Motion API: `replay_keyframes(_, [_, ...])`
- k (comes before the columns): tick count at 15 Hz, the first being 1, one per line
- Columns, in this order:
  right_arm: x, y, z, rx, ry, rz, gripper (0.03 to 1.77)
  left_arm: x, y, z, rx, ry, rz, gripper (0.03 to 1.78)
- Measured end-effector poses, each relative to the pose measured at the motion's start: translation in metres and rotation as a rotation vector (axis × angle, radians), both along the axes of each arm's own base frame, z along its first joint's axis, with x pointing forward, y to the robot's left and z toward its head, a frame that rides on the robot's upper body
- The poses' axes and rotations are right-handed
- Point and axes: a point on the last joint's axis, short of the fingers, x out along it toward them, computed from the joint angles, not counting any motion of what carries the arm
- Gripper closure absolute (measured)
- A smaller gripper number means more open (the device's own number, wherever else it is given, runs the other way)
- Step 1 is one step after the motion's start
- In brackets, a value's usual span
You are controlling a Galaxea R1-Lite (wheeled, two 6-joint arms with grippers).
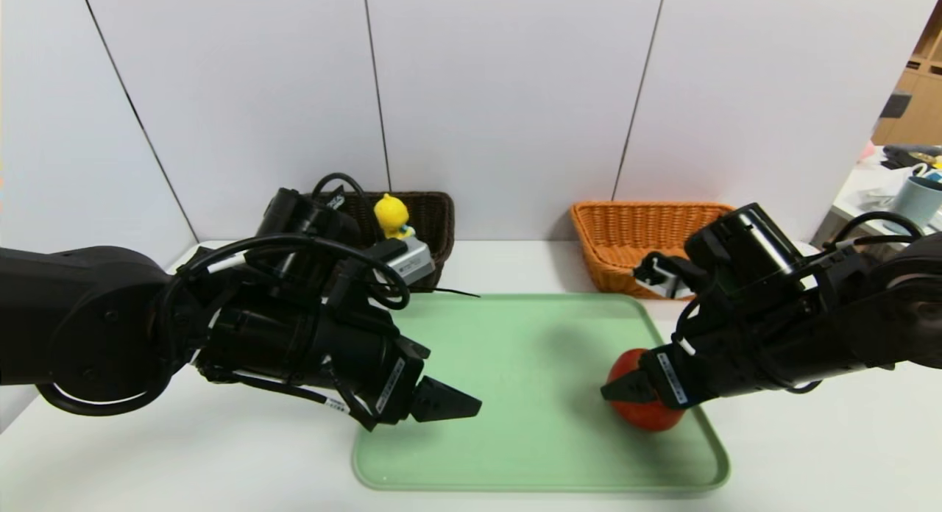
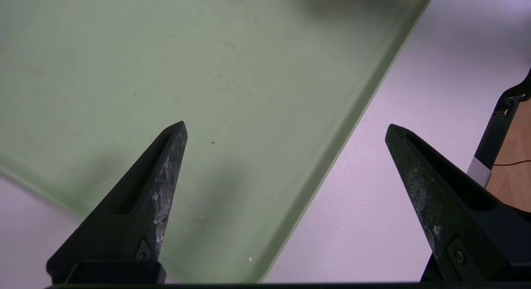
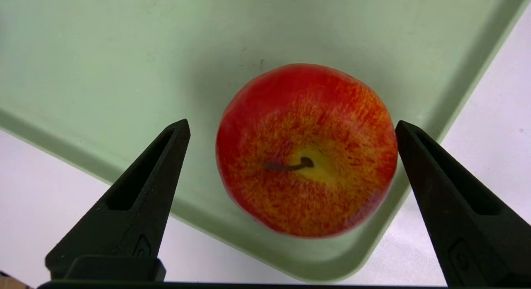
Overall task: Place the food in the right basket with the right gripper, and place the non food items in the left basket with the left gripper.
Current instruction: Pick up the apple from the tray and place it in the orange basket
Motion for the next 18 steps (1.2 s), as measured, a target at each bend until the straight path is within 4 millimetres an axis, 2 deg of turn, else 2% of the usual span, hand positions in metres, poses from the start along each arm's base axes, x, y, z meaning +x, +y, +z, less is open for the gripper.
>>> replay_keyframes(6, [0.007, 0.008, -0.014, -0.049, 0.032, -0.003, 0.1, 0.002, -0.002, 0.002, -0.023, -0.033, -0.005, 0.12])
replay_keyframes(7, [0.006, 0.009, -0.016, -0.052, 0.036, 0.0, 0.18, 0.002, -0.002, 0.001, -0.022, -0.032, -0.005, 0.12])
replay_keyframes(9, [0.006, 0.009, -0.017, -0.054, 0.038, 0.001, 0.47, 0.002, -0.002, 0.001, -0.022, -0.032, -0.006, 0.12])
replay_keyframes(13, [0.004, 0.009, -0.015, -0.052, 0.035, 0.008, 0.52, 0.002, -0.002, 0.001, -0.022, -0.034, -0.007, 0.12])
replay_keyframes(15, [0.004, 0.008, -0.01, -0.04, 0.014, 0.005, 0.52, 0.002, -0.002, 0.001, -0.022, -0.034, -0.007, 0.12])
replay_keyframes(18, [0.001, 0.005, 0.014, 0.009, -0.079, -0.007, 0.52, 0.002, -0.002, 0.001, -0.022, -0.034, -0.007, 0.12])
